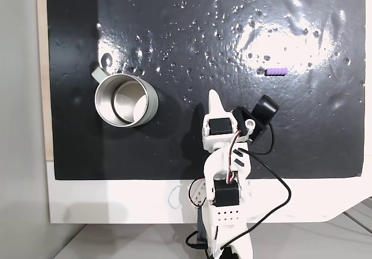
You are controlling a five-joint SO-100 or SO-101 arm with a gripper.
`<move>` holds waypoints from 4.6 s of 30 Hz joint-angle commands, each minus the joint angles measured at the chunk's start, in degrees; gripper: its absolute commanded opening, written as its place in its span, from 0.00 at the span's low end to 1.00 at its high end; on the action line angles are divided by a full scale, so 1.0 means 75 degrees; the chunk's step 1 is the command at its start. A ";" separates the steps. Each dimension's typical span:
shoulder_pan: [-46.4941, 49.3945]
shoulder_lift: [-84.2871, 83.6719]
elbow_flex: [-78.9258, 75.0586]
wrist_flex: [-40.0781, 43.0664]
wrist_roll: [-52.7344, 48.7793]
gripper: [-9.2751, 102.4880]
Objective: Grasp a pengrip and put it in the cup.
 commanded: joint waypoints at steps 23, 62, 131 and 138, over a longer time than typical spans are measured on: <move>0.0059 -0.2590 -0.5332 0.2965 -0.0328 0.08; 0.3223 -1.2504 -1.4086 0.7465 -0.3691 0.32; 0.4137 -1.7215 -1.4895 0.5309 -0.4711 0.09; 0.4102 -1.6781 -1.5914 0.6293 -0.4406 0.08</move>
